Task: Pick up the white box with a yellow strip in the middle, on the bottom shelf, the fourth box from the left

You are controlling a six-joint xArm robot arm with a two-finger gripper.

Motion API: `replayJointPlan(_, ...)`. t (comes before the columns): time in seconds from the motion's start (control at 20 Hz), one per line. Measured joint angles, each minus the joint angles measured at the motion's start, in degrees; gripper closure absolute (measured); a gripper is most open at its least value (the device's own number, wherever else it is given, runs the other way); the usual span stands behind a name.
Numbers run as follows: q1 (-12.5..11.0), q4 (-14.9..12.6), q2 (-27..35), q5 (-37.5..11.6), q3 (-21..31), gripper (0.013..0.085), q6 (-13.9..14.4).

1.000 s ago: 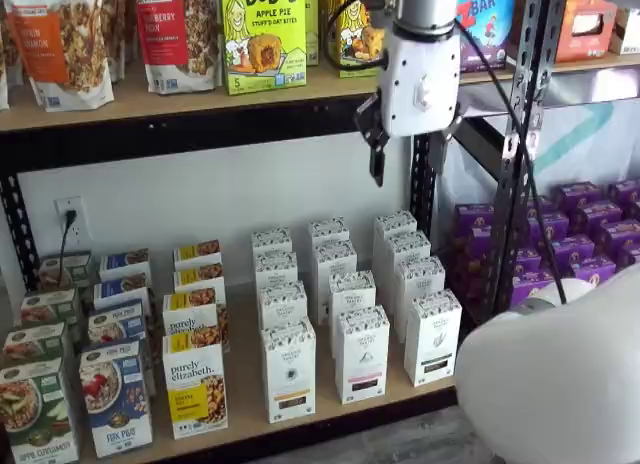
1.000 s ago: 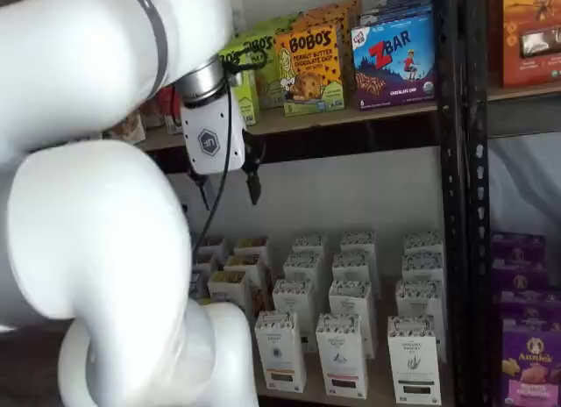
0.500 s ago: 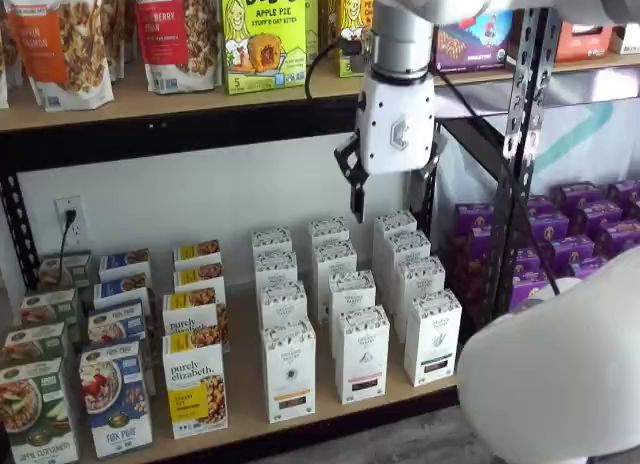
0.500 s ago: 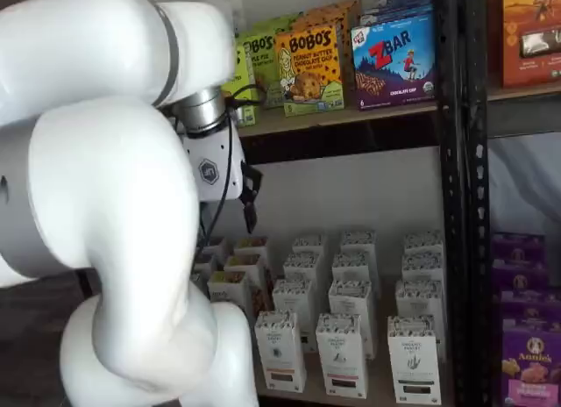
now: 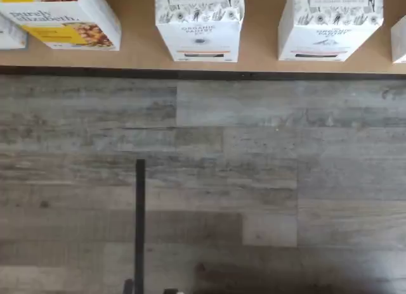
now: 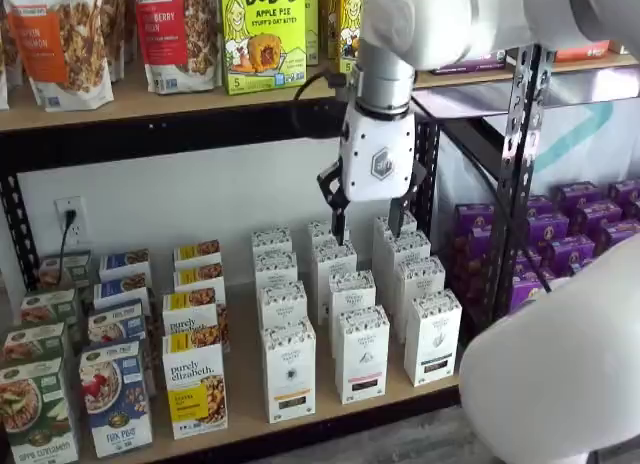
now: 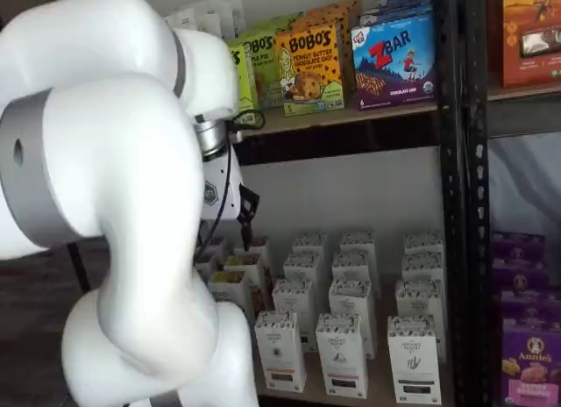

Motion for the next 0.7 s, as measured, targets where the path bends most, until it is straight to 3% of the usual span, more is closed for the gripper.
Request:
replayJointPlan(0.2,1.38,-1.14,1.61,-4.83,1.86,0.013,1.78)
replayJointPlan(0.7,4.26,-7.54,8.18,-13.85,2.76,0.013,8.49)
